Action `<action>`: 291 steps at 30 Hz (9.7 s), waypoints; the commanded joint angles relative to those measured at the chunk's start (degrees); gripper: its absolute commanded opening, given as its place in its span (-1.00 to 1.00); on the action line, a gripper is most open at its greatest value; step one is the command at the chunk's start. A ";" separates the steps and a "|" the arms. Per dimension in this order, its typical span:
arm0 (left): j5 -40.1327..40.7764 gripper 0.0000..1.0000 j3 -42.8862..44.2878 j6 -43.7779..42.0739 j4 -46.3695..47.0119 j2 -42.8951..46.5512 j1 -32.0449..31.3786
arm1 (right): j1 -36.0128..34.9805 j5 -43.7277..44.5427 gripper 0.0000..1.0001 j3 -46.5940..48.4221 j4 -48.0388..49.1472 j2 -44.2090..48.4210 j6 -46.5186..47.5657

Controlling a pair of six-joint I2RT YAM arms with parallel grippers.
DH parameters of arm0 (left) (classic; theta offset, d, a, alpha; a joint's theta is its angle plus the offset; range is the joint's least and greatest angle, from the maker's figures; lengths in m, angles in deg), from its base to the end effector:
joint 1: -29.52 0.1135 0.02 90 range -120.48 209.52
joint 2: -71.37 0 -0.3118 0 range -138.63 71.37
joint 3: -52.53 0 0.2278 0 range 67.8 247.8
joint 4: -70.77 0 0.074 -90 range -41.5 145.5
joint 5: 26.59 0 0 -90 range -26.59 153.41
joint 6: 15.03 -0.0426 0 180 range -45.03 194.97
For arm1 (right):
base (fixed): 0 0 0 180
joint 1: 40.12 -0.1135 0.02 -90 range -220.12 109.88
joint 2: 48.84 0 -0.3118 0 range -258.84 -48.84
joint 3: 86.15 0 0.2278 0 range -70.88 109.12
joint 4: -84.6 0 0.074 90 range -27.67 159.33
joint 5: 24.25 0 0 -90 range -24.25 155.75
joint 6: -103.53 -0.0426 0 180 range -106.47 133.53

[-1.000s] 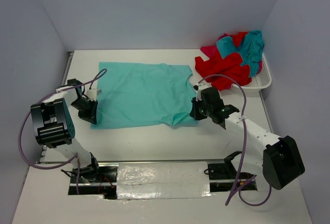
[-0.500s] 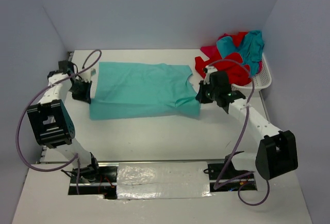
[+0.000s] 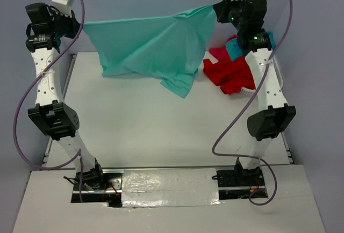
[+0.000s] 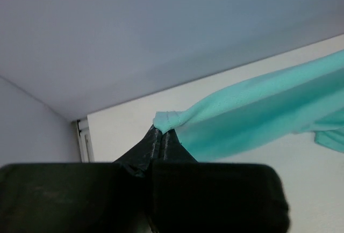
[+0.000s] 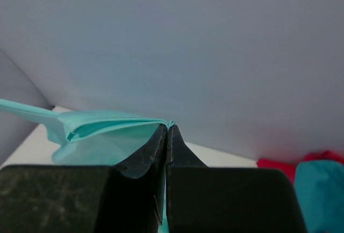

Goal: Fold and stack the t-shirts
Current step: Flatten out the tshirt, then grap the side of the flattened tshirt closest away from the robot with both arms, then fold the flattened tshirt in 1/3 of the way, then grap the side of the flattened tshirt furthest away from the robot with both arms

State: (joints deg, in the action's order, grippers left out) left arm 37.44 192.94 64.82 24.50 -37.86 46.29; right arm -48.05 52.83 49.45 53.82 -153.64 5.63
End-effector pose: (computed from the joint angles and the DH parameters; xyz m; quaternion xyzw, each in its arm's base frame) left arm 0.4133 0.1051 0.4966 0.0918 0.7801 -0.0355 0.6178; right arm 0.4056 0.0661 0.5316 -0.0798 0.7025 0.1756 0.6851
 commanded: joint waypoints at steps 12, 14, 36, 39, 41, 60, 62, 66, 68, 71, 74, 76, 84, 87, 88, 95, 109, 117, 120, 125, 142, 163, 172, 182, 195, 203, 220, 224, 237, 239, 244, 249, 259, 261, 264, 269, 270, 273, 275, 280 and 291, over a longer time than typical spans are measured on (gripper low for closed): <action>-1.19 -1.00 -24.94 -10.41 -6.25 18.78 2.73 | -3.41 3.17 -1.00 -52.14 10.50 38.32 5.53; 1.09 -1.00 -25.56 -12.61 -11.67 19.84 3.17 | -4.29 3.87 -1.00 -58.34 8.06 43.41 4.39; 1.54 -1.00 5.29 -2.51 -16.37 6.24 3.53 | -4.65 -5.35 -1.00 -20.24 -10.33 26.92 7.02; 2.86 -1.00 10.10 0.56 -12.07 -0.95 2.91 | -4.56 -6.40 -1.00 -13.04 -5.34 16.67 5.45; 4.26 -1.00 14.15 3.01 -6.57 -4.48 1.95 | -4.47 -7.02 -1.00 -1.99 -4.01 6.30 2.81; 0.67 -1.00 32.71 12.26 23.19 -13.82 0.19 | -1.83 8.11 -1.00 25.20 26.78 -8.50 -3.62; -1.78 -1.00 31.49 11.56 20.48 -12.94 0.01 | -2.01 6.52 -1.00 22.34 23.25 -7.19 -2.73; -5.56 -1.00 20.89 6.91 15.02 -8.03 -0.08 | -3.24 3.53 -1.00 -3.95 28.31 3.77 -2.21; -7.15 -1.00 15.42 2.28 12.30 -5.65 -0.08 | -3.41 2.65 -1.00 -12.71 29.65 7.48 -2.03; -8.91 -1.00 3.65 -5.27 4.05 0.75 0.01 | -3.59 2.03 -1.00 -29.59 29.40 15.30 -1.59; -9.36 -1.00 -9.54 -13.80 -5.53 6.28 -0.08 | -4.55 1.41 -1.00 -45.41 26.94 24.52 -1.15; -7.09 -1.00 -18.50 -16.99 -12.98 8.85 0.19 | -5.69 1.50 -1.00 -55.23 22.92 31.88 -0.63; 2.68 -1.00 -48.45 -25.35 -26.38 18.52 1.68 | -11.40 2.73 -1.00 -78.74 9.28 52.30 -6.33; 6.19 -1.00 -57.17 -26.58 -26.48 20.11 2.56 | -13.52 2.30 -1.00 -85.16 8.82 54.08 -11.86; 7.07 -1.00 -58.51 -26.67 -26.48 20.54 2.82 | -13.96 0.47 -1.00 -87.44 9.26 53.99 -13.09; 11.38 -1.00 -61.42 -29.31 -30.43 23.53 2.83 | -16.95 -2.37 -1.00 -89.92 8.47 51.45 -14.95; 17.19 -1.00 -63.71 -14.30 -17.53 20.99 4.93 | -11.42 -1.75 -1.00 -76.48 18.49 28.60 -7.04; 13.41 -1.00 -60.28 -10.59 -11.63 20.46 5.28 | -10.36 -2.72 -1.00 -67.96 17.97 17.88 -1.07; 13.85 -1.00 -59.84 -10.85 -10.22 18.80 5.20 | -9.57 -2.89 -1.00 -66.55 18.67 15.68 -0.89; 13.41 -1.00 -57.21 -10.94 -8.81 15.20 5.11 | -8.51 -2.72 -1.00 -61.98 16.48 11.90 2.17; 12.80 0.09 -46.57 -5.94 -10.29 7.27 6.15 | -7.11 2.74 0.36 -39.38 -5.67 -0.78 -1.40; 12.35 0.05 -59.13 -5.58 -12.42 6.84 4.93 | -7.28 -10.18 -0.08 -64.87 -7.70 9.17 -13.89; 11.74 -1.00 -59.40 -6.19 -12.33 5.52 4.67 | -7.19 -11.94 -0.63 -65.93 -5.67 7.25 -13.02; 21.74 -1.00 -57.21 -10.50 -10.48 6.58 4.50 | -4.21 -4.82 -1.00 -60.84 -12.70 11.02 -11.26; 25.71 -1.00 -55.36 -12.35 -7.41 4.64 1.86 | -1.92 -4.12 -1.00 -52.05 -15.69 0.39 -6.34; 25.27 -1.00 -56.14 -12.87 -6.88 4.37 1.24 | -1.92 -2.91 -0.78 -45.63 -17.10 -4.10 -4.67; 23.60 -1.00 -56.85 -12.35 -7.14 4.90 0.54 | -5.15 -3.41 -0.87 -55.02 -20.80 14.35 -8.97; 23.95 -1.00 -55.10 -12.35 -8.02 4.29 0.54 | -8.69 -9.99 -1.00 -58.63 -18.78 11.56 -11.95; 25.71 -1.00 -56.15 -13.23 -7.05 4.99 0.54 | -0.09 -11.59 -1.00 -56.17 -12.18 0.21 -12.84; 25.71 -1.00 -56.50 -13.23 -6.70 5.25 0.54 | 1.15 -11.68 -1.00 -56.52 -12.35 -0.06 -12.32; 25.63 -1.00 -56.41 -13.05 -6.70 4.90 0.45 | 4.84 -11.77 -1.00 -57.32 -13.06 0.12 -10.73; 23.43 -1.00 -55.80 -13.14 -7.75 4.73 0.45 | 7.48 -10.01 -1.00 -57.58 -14.46 -0.33 -9.33; 20.09 -1.00 -55.27 -11.73 -8.81 5.25 0.54 | 7.31 -9.04 0.71 -65.13 -13.86 11.71 -11.34; 20.00 -1.00 -55.27 -11.65 -8.90 5.26 0.54 | 6.52 -10.53 0.71 -67.15 -11.84 11.02 -12.84; 19.82 -1.00 -54.83 -11.64 -9.16 5.26 0.54 | 4.94 -11.24 0.58 -67.33 -9.82 8.30 -13.71; 19.48 -1.00 -55.18 -11.47 -8.90 5.17 0.54 | 4.50 -13.52 0.21 -65.76 -6.64 3.81 -15.47; 19.13 -1.00 -55.27 -11.38 -8.90 5.25 0.54 | 4.41 -13.70 -0.05 -65.58 -6.03 3.46 -16.00; 18.33 -1.00 -55.44 -11.29 -9.16 5.69 0.45 | 4.50 -13.44 -0.71 -65.84 -6.29 4.15 -16.53; 18.42 -1.00 -55.79 -11.90 -9.25 6.31 0.54 | 4.50 -13.00 -0.97 -66.63 -6.99 4.77 -16.18; 17.72 -1.00 -57.20 -13.93 -11.27 9.12 0.54 | 4.50 -14.66 -1.00 -69.52 -7.61 7.05 -17.14; 21.14 -1.00 -63.44 -18.59 -22.59 17.29 0.45 | 4.58 -11.43 -1.00 -82.88 -20.17 26.73 -21.01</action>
State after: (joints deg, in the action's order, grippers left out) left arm 58.46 130.83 48.91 8.67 -24.18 47.04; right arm -43.15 39.30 -31.38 39.72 -131.76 -13.43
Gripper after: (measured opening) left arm 0.025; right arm 0.018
